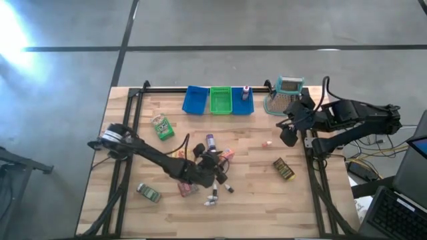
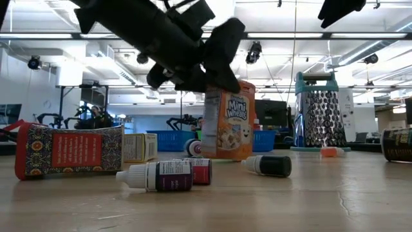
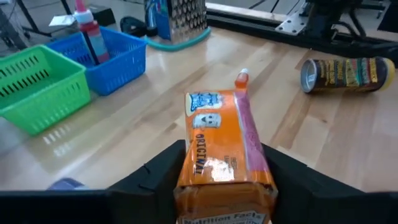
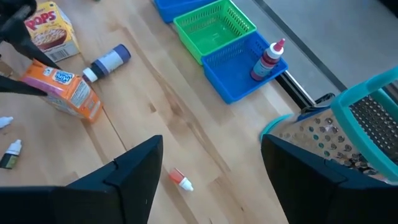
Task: Pick & Place Kitchen Items
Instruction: Put the orange cereal box into the left blue bin
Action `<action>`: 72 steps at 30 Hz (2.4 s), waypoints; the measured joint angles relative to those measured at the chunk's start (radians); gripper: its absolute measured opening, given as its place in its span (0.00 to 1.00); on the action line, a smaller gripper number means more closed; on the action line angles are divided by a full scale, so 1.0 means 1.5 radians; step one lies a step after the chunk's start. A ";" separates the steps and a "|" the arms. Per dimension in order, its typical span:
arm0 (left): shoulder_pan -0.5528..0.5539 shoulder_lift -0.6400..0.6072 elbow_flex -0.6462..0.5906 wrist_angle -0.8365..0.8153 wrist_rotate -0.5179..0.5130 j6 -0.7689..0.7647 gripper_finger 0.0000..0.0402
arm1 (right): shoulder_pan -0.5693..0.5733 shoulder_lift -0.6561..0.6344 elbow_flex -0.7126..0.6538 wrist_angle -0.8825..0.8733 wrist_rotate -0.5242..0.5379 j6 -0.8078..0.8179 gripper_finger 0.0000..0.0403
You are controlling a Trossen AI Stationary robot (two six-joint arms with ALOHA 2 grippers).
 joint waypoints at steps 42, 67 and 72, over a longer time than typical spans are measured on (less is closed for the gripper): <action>0.267 -0.382 -0.170 -0.099 -0.093 0.141 0.41 | -0.004 -0.013 -0.267 0.110 0.012 0.042 0.12; 0.507 -0.267 -0.258 0.261 0.053 0.214 0.41 | -0.007 -0.086 -0.339 0.239 0.116 0.055 0.02; 0.524 -0.215 -0.258 0.300 0.069 0.199 0.41 | -0.007 -0.087 -0.339 0.239 0.123 0.055 0.02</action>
